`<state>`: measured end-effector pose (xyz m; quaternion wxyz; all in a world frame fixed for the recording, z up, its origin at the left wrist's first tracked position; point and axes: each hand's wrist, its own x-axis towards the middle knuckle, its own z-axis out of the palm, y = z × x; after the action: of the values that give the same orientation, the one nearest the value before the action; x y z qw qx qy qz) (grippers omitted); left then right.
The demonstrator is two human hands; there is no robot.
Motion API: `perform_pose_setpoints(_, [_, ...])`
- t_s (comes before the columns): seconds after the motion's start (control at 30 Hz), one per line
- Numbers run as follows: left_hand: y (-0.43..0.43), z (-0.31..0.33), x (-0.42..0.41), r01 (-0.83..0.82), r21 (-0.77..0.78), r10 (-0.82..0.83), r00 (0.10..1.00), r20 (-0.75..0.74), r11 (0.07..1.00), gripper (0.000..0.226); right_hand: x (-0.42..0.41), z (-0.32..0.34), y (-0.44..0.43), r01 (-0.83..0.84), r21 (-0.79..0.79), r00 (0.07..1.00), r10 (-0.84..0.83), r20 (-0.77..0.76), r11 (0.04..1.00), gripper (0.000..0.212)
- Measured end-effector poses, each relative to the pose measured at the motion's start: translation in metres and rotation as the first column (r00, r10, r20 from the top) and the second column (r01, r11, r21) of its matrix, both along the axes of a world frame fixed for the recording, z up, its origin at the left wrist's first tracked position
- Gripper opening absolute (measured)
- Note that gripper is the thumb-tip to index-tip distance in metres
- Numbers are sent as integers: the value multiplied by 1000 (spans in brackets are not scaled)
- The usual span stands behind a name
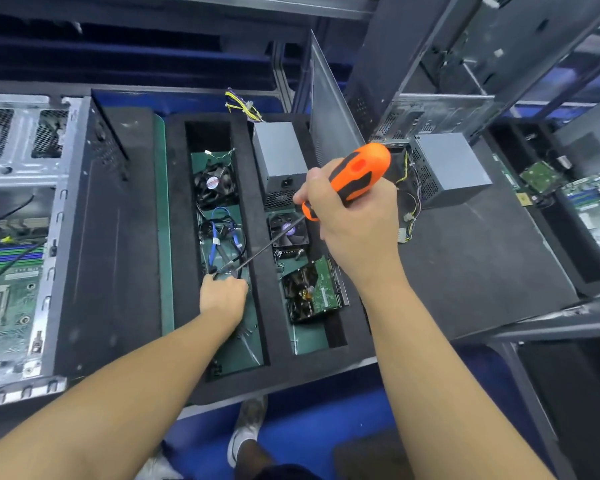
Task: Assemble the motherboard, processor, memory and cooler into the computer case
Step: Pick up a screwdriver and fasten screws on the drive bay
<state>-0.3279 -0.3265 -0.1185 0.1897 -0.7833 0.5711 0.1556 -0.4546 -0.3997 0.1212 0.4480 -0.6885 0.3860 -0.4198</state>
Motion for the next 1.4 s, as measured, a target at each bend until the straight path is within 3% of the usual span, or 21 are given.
perform_pose_setpoints(0.3, [-3, 7, 4, -200, 52, 207, 949, -237, 978, 39, 10, 6, 0, -29, 6, 1000, 29, 3, 1000, 69])
perform_pose_setpoints(0.43, [-4, 19, 6, -262, 35, 259, 912, -319, 964, 26, 17, 13, 2, -42, -12, 999, 42, 14, 999, 69])
perform_pose_setpoints(0.67, [-6, 53, 14, -418, 23, 364, 759, -540, 908, 12, 30, 29, 14, -89, -53, 995, 92, 43, 995, 63])
perform_pose_setpoints(0.8, [-8, 87, 30, -479, -84, 321, 699, -639, 874, 12, 40, 50, 18, -109, -86, 990, 115, 76, 990, 59])
perform_pose_setpoints(0.9, [0, 119, 55, -576, -137, 309, 607, -732, 806, 13, 53, 77, 22, -137, -159, 982, 155, 111, 978, 62])
perform_pose_setpoints(1.03, [23, 157, 94, -729, -132, 232, 376, -897, 672, 16, 75, 119, 36, -106, -250, 966, 159, 203, 963, 63])
perform_pose_setpoints(1.13, [53, 183, 133, -793, -147, 118, 265, -957, 592, 13, 94, 145, 52, -53, -309, 947, 147, 287, 949, 54])
perform_pose_setpoints(1.27, [108, 204, 195, -833, -234, 38, 291, -956, 501, 11, 130, 162, 82, -50, -334, 916, 176, 361, 941, 44])
perform_pose_setpoints(1.4, [187, 208, 257, -892, -261, 64, 304, -950, 368, 13, 186, 165, 134, -118, -337, 890, 251, 382, 934, 51])
